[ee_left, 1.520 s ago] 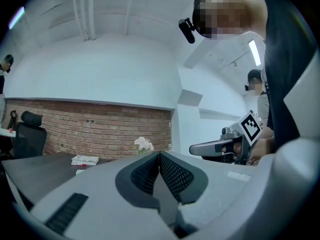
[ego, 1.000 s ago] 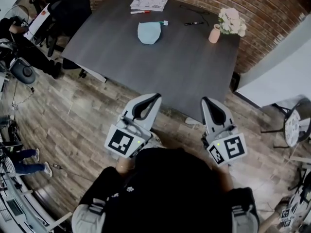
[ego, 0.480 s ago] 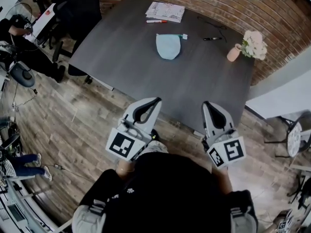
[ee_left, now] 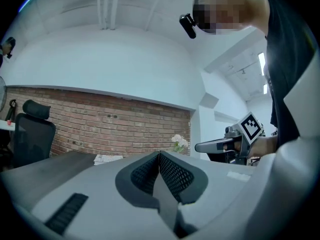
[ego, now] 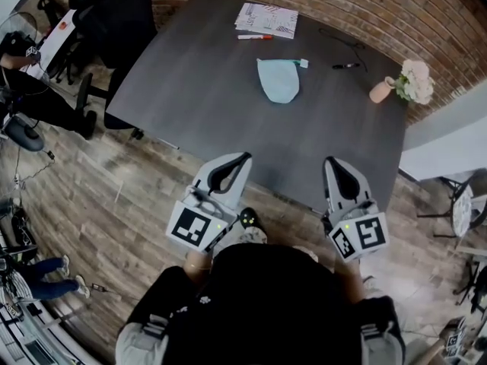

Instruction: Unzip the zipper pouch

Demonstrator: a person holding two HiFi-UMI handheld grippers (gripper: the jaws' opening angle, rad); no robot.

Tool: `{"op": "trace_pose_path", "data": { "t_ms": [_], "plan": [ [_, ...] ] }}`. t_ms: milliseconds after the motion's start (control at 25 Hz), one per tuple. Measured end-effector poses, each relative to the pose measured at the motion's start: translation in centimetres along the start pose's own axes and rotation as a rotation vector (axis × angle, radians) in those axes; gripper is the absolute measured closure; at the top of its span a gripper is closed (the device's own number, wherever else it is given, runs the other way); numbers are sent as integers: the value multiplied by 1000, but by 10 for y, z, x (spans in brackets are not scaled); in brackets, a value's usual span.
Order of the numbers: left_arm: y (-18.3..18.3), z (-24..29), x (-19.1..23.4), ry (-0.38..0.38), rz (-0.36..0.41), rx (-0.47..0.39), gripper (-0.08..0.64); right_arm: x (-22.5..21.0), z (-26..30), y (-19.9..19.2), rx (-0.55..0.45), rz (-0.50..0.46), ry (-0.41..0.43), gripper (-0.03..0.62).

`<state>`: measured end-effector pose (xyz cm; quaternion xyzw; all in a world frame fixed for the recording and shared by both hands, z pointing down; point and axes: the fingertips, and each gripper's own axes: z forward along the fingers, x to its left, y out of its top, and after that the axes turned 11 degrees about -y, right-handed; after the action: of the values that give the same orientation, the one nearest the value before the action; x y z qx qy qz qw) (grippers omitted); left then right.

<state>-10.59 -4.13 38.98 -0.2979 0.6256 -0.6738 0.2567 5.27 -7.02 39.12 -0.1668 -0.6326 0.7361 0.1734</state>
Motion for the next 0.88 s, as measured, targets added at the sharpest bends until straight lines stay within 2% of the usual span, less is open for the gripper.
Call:
{"op": "trace_pose_path", "data": {
  "t_ms": [320,560,880],
  "plan": [
    [-9,-20,40,-4,-38,-6,555,21,29,6,10,-34,-37,591],
    [-8,-13,55,-15,-42,-9,555,18,42,11,18,-44,-51,591],
    [-5,-7,67,16,-38,-15,555,8,64,17,0,-51,-31,591]
  ]
}}
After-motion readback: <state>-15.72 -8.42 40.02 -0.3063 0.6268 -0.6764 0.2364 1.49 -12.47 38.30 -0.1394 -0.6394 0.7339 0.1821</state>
